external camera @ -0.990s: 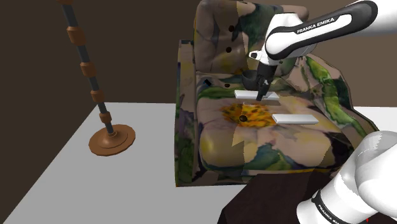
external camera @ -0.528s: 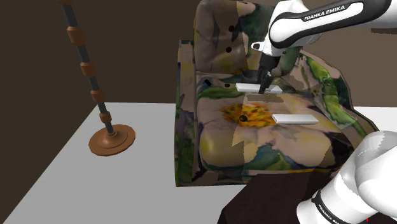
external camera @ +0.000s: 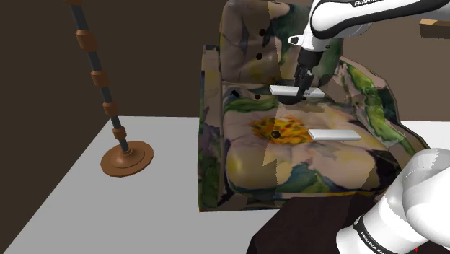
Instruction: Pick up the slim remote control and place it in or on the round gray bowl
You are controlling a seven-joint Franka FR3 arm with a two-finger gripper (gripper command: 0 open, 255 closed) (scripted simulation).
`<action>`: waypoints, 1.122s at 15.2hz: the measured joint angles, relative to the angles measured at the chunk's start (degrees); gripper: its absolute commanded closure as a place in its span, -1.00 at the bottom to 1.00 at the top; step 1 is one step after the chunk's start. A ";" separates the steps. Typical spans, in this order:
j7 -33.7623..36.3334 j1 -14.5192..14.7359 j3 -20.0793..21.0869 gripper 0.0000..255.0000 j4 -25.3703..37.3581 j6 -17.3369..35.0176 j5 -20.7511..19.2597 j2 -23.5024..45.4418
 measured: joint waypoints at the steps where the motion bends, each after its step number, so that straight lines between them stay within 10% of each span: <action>1: -0.04 0.02 0.05 1.00 0.71 -0.77 0.03 -0.06; 17: -20.81 -6.84 -9.94 1.00 34.47 -6.57 14.11 30.81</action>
